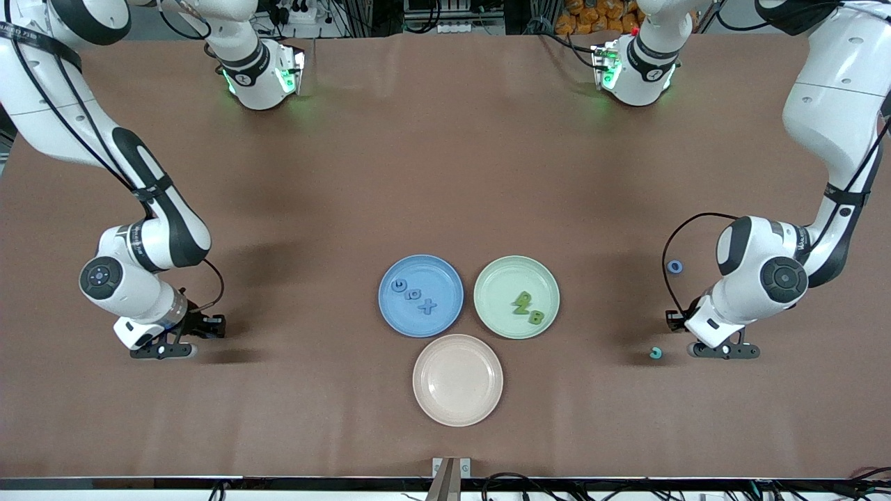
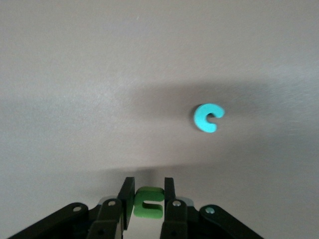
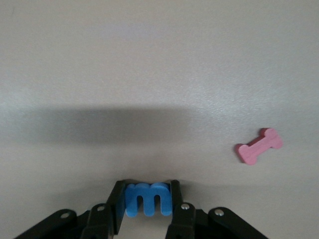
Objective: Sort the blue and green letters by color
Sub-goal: 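Carry green u to the green plate while the right gripper carries m to blue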
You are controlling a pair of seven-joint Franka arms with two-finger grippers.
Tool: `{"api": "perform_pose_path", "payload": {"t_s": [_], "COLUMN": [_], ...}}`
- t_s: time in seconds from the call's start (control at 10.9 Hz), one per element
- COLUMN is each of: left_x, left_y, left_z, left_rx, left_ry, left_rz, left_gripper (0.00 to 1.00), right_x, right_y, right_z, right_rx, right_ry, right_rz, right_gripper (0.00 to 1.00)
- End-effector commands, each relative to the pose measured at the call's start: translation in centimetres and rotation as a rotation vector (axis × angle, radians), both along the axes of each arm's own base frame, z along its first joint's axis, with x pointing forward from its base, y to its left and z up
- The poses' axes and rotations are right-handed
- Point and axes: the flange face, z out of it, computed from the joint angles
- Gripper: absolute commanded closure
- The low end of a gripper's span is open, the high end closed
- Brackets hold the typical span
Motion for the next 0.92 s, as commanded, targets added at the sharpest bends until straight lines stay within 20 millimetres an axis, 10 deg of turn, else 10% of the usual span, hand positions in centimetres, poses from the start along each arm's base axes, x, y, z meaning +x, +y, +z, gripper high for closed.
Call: {"api": "perform_pose_path", "payload": {"t_s": [0.0,0.83], "left_x": [0.7,-0.3], "left_y": [-3.9,-20.8], "left_z": [3.1,8.2], "left_rx": [-0.015,-0.094], "left_ry": [0.012,0.064], "left_rz": [0.022,0.214], "left_gripper": [0.86,0.86], "right_x": [1.0,2.9], "right_y": [3.9,20.3], "right_z": [1.6,7.6], "right_rx": [0.082,0.205], "right_ry": [0.049,0.111], "right_rz": [-0.067,-0.415], "right_gripper": [1.0,1.0]}}
